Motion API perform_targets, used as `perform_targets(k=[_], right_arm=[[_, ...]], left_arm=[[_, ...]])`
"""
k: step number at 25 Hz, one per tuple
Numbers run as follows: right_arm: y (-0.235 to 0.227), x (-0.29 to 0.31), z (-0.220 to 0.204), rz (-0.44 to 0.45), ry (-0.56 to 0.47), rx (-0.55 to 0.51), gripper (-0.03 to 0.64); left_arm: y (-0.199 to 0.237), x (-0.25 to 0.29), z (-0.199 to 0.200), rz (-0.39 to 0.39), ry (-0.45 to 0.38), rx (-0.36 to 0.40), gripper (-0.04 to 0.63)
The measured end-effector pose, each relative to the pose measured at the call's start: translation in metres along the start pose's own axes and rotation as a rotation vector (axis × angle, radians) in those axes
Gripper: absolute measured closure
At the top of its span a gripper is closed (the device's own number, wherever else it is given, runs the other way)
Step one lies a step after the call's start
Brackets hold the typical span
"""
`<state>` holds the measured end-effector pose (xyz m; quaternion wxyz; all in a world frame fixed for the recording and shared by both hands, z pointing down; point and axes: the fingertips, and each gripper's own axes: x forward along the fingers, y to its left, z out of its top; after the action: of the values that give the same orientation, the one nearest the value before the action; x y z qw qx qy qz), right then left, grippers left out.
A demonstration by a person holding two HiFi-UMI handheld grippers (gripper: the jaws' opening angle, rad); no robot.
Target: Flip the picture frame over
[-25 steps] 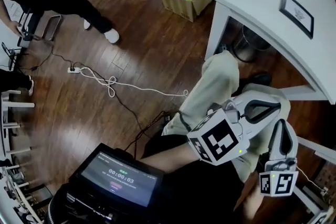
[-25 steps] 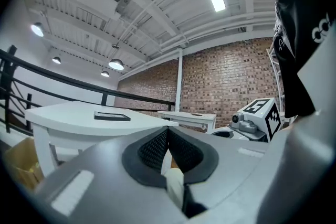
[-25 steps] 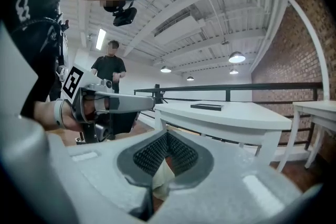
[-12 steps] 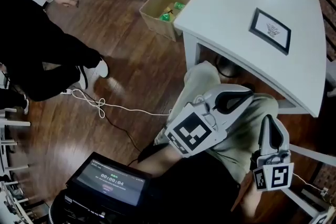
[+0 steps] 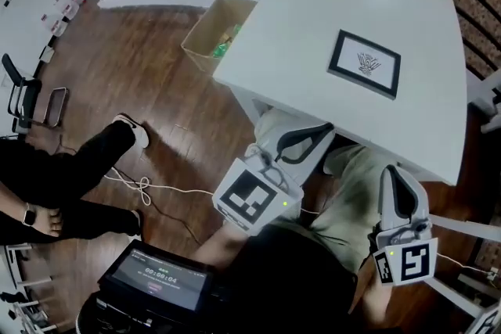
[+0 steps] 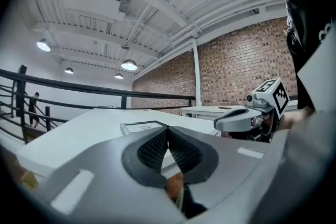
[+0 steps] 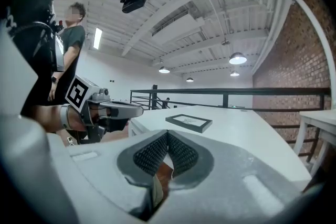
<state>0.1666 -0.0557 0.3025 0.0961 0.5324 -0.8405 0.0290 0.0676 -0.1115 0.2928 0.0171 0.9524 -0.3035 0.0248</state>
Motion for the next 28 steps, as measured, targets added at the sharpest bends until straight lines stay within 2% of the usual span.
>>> perform_targets(k=[8, 15, 21, 25, 28], right_arm=[[-0.034, 0.020, 0.019, -0.036, -0.003, -0.015, 0.623], [-0.052, 0.039, 0.028, -0.043, 0.033, -0.026, 0.586], [-0.065, 0.065, 0.018, -0.028, 0.156, -0.038, 0.547], [-0.075, 0.080, 0.013, -0.024, 0.251, -0.068, 0.535], [-0.082, 0.092, 0.005, -0.019, 0.337, -0.088, 0.523]], left_arm=[[0.022, 0.032, 0.005, 0.001, 0.043, 0.033, 0.541], [0.045, 0.046, 0.004, 0.029, 0.115, 0.054, 0.499], [0.069, 0.061, -0.013, 0.067, 0.246, 0.073, 0.445], [0.084, 0.068, -0.023, 0.100, 0.358, 0.099, 0.436], [0.087, 0.076, -0.035, 0.068, 0.449, 0.126, 0.402]])
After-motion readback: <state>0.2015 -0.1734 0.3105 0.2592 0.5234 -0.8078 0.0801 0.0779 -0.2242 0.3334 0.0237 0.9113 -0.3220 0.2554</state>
